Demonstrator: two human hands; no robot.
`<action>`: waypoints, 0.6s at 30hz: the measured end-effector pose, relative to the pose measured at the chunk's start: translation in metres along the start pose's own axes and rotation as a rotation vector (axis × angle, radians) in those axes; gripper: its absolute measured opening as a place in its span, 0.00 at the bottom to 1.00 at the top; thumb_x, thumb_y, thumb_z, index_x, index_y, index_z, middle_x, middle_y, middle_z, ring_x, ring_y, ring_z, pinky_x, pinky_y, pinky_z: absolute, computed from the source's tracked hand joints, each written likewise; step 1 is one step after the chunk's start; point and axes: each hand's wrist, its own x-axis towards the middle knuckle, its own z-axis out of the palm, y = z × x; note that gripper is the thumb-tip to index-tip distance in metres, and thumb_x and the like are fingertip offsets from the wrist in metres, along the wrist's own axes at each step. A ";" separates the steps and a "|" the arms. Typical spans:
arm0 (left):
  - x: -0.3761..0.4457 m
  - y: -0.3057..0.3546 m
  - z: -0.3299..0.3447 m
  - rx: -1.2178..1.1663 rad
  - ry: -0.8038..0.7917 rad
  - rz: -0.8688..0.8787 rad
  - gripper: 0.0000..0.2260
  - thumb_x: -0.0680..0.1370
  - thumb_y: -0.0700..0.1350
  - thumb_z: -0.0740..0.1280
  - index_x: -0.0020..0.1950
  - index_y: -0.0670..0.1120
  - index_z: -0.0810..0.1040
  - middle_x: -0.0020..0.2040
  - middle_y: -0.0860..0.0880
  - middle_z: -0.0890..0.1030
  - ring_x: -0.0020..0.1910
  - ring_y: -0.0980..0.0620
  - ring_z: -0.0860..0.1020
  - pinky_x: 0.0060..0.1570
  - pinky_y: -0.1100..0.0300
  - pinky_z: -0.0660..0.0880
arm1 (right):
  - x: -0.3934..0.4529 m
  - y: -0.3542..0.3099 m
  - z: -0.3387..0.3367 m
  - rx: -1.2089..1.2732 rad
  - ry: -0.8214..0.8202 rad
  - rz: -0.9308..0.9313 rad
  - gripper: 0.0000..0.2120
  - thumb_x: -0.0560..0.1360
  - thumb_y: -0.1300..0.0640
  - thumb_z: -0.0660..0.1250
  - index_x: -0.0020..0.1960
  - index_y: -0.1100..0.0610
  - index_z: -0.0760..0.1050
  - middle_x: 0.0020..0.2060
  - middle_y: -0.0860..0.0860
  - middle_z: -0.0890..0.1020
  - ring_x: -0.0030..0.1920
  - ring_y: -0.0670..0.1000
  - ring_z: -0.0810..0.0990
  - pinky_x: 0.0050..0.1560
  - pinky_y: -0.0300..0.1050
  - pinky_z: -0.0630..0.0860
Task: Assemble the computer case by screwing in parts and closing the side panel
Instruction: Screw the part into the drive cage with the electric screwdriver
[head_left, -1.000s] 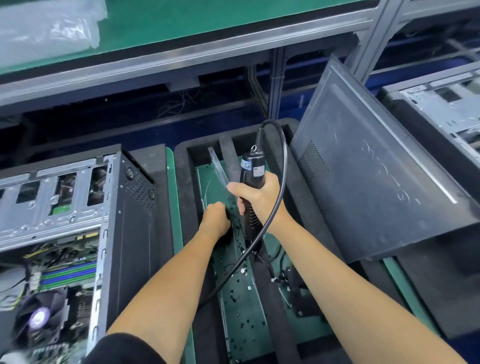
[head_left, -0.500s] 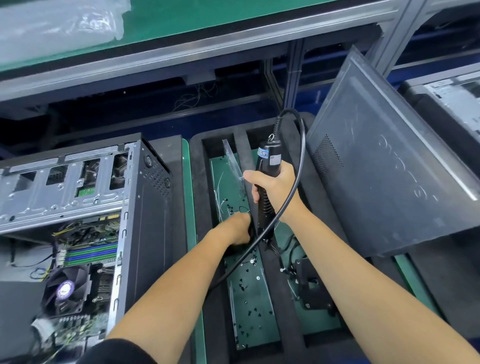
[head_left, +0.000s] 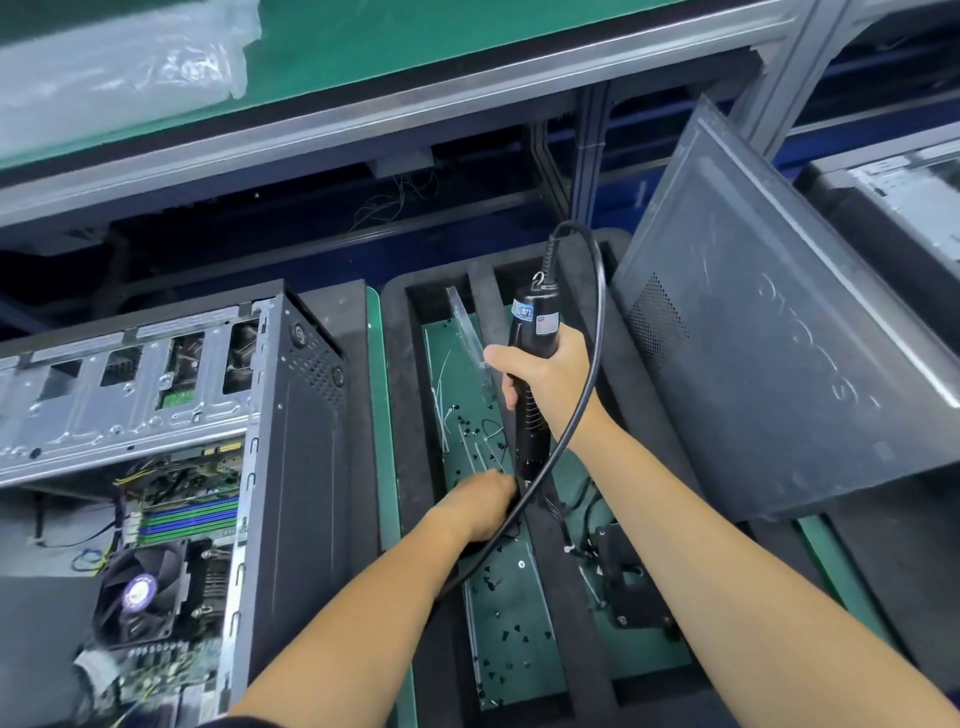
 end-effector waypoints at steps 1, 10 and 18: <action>-0.001 0.000 0.000 0.021 0.003 0.005 0.10 0.75 0.39 0.67 0.56 0.42 0.78 0.52 0.42 0.79 0.49 0.42 0.79 0.51 0.50 0.78 | 0.000 -0.001 -0.001 -0.002 0.004 0.001 0.13 0.68 0.58 0.73 0.37 0.65 0.72 0.23 0.55 0.75 0.22 0.53 0.71 0.28 0.46 0.75; -0.011 0.004 0.001 -0.007 0.015 -0.019 0.10 0.72 0.34 0.64 0.52 0.40 0.76 0.43 0.44 0.76 0.38 0.46 0.76 0.34 0.59 0.73 | -0.005 -0.008 0.002 0.005 0.008 -0.027 0.10 0.71 0.61 0.72 0.35 0.58 0.73 0.23 0.53 0.75 0.21 0.51 0.72 0.28 0.44 0.75; -0.024 0.006 -0.032 -0.049 0.024 -0.053 0.02 0.74 0.36 0.63 0.43 0.40 0.74 0.46 0.41 0.77 0.45 0.40 0.78 0.43 0.55 0.77 | -0.010 -0.017 0.011 0.053 0.053 -0.052 0.15 0.69 0.59 0.74 0.27 0.50 0.74 0.22 0.53 0.75 0.20 0.53 0.71 0.27 0.42 0.72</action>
